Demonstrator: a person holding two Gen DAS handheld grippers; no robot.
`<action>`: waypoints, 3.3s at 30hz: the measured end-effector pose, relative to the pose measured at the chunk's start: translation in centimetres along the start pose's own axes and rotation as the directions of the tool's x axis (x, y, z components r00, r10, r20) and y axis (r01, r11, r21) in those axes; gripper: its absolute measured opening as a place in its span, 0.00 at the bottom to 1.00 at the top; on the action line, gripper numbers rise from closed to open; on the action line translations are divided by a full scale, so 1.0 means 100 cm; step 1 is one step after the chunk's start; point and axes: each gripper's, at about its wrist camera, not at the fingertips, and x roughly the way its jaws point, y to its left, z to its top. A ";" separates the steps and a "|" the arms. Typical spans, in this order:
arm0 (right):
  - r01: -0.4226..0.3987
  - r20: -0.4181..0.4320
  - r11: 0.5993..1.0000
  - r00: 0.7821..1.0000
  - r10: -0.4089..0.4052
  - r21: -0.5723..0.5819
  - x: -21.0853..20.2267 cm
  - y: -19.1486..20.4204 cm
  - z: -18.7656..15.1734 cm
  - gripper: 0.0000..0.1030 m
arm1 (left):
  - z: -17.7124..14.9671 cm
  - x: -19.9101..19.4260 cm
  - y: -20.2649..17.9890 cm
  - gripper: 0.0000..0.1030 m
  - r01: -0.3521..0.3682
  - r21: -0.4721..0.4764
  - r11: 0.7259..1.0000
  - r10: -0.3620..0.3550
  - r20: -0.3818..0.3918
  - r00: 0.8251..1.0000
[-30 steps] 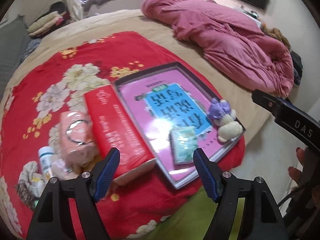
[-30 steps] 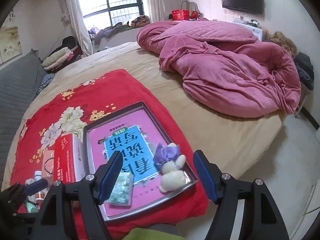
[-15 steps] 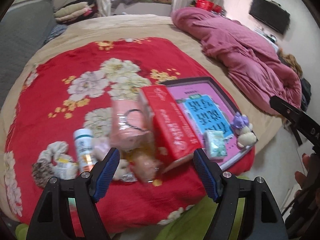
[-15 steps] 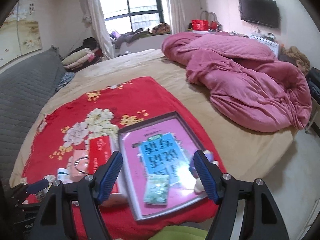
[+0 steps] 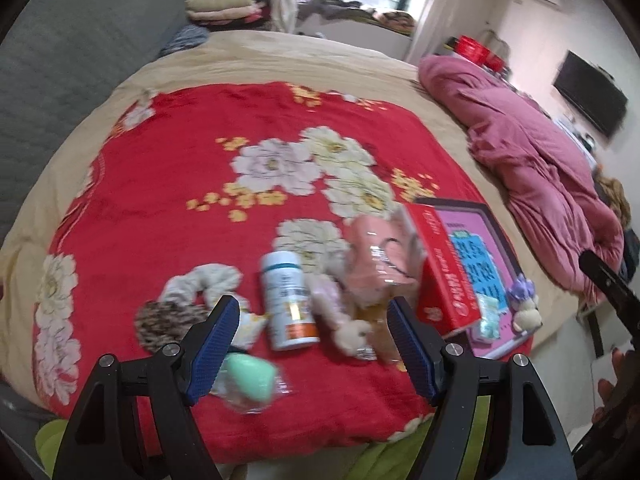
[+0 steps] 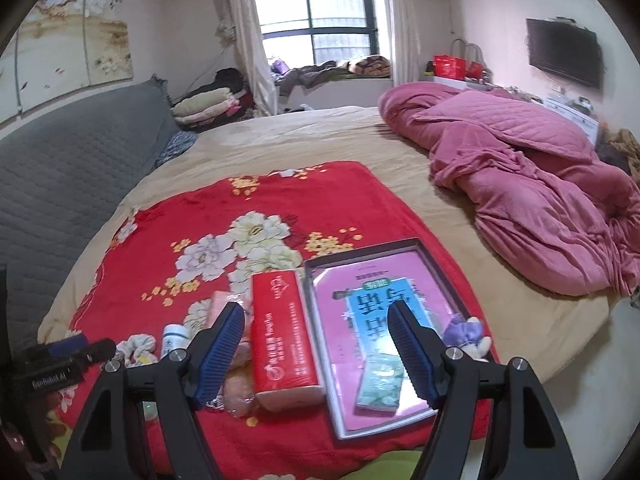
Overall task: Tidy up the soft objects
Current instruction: 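Move both tools back over the remaining items on the bed, then grasp the pink bagged towel with the right tool while the left tool grasps the green sponge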
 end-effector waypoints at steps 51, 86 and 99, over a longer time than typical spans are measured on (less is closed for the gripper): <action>-0.095 -0.277 0.966 0.961 0.026 -0.240 0.168 0.139 -0.052 0.71 | -0.073 0.078 0.063 0.75 -0.021 -0.084 0.996 0.000 -0.249 0.969; -0.123 -0.286 0.978 0.955 0.071 -0.167 0.192 0.128 -0.054 0.31 | -0.060 0.107 0.067 0.50 0.028 -0.196 0.980 -0.080 -0.263 0.961; -0.209 -0.180 0.970 0.966 0.185 -0.126 0.135 0.108 -0.038 0.30 | -0.063 0.093 0.063 0.41 0.079 -0.199 0.977 -0.126 -0.237 0.963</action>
